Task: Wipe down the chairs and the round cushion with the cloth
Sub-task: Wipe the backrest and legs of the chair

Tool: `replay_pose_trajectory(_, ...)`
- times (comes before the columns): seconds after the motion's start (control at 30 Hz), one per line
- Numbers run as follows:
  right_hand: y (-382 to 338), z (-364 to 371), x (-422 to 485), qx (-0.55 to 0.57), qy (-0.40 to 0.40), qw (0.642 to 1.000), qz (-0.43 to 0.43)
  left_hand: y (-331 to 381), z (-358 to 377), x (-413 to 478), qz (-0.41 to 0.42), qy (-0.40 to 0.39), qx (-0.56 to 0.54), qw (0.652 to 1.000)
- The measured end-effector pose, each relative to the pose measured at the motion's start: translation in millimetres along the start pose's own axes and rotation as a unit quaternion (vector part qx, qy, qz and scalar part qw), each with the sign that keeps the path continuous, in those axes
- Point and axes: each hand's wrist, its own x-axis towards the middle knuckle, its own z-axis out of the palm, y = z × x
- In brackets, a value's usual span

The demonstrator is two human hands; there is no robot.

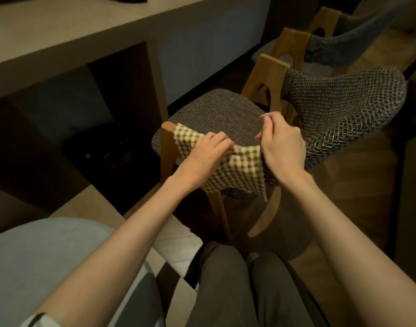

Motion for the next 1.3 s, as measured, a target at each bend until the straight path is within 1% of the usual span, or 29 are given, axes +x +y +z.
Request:
replay_pose_trajectory(0.07,0,-1,-1,0.004,-0.012,1.0,-0.004,-9,-6,-3,-0.014,0.007,0.05,0.999)
replay_pose_trajectory(0.13,1,2,-7,-0.073,-0.028,0.996,-0.039,-23,-17,-6,-0.033,0.009,0.094,0.995)
replay_pose_trajectory(0.2,-2,12,-16,-0.162,-0.04,0.982,-0.087,-40,-27,-10,-0.083,0.008,0.132,0.988)
replay_pose_trajectory(0.23,-7,18,-20,-0.183,-0.057,0.976,-0.103,-47,-31,-13,-0.113,0.015,0.146,0.983)
replay_pose_trajectory(0.3,-19,31,-26,-0.203,-0.106,0.965,-0.126,-64,-36,-19,-0.165,0.032,0.165,0.972)
replay_pose_trajectory(0.37,-30,45,-29,-0.215,-0.14,0.957,-0.138,-78,-37,-23,-0.228,0.035,0.16,0.96)
replay_pose_trajectory(0.43,-40,56,-28,-0.214,-0.146,0.956,-0.136,-90,-37,-25,-0.337,0.077,0.059,0.937)
replay_pose_trajectory(0.47,-44,62,-27,-0.211,-0.147,0.957,-0.133,-96,-33,-27,-0.372,0.092,0.008,0.924)
replay_pose_trajectory(0.53,-52,71,-24,-0.201,-0.143,0.961,-0.128,-96,-16,-33,-0.392,0.093,-0.05,0.914)
replay_pose_trajectory(0.57,-55,75,-22,-0.193,-0.141,0.963,-0.127,-94,-6,-37,-0.405,0.104,-0.092,0.904)
replay_pose_trajectory(0.6,-57,79,-21,-0.186,-0.139,0.964,-0.13,-90,3,-38,-0.419,0.131,-0.137,0.888)
replay_pose_trajectory(0.67,-60,86,-18,-0.177,-0.136,0.963,-0.15,-82,17,-38,-0.419,0.183,-0.225,0.861)
replay_pose_trajectory(0.73,-63,91,-15,-0.157,-0.142,0.964,-0.161,-83,27,-38,-0.415,0.198,-0.28,0.843)
replay_pose_trajectory(0.77,-65,93,-12,-0.143,-0.146,0.966,-0.16,-86,31,-38,-0.424,0.195,-0.286,0.837)
replay_pose_trajectory(0.8,-67,96,-9,-0.13,-0.151,0.967,-0.16,-91,36,-40,-0.429,0.19,-0.275,0.839)
replay_pose_trajectory(0.83,-69,99,-7,-0.121,-0.155,0.967,-0.16,-95,42,-44,-0.423,0.183,-0.25,0.852)
replay_pose_trajectory(0.9,-73,104,-3,-0.112,-0.154,0.968,-0.161,-104,56,-52,-0.409,0.175,-0.235,0.864)
replay_pose_trajectory(1.0,-78,114,-1,-0.149,-0.111,0.967,-0.176,-124,77,-68,-0.385,0.157,-0.205,0.886)
replay_pose_trajectory(1.13,-79,120,-5,-0.191,-0.057,0.964,-0.179,-147,99,-92,-0.391,0.081,-0.165,0.902)
replay_pose_trajectory(1.2,-78,122,-6,-0.199,-0.044,0.962,-0.18,-152,102,-98,-0.395,0.073,-0.154,0.903)
replay_pose_trajectory(1.3,-77,124,-5,-0.203,-0.036,0.963,-0.174,-145,99,-94,-0.401,0.121,-0.207,0.884)
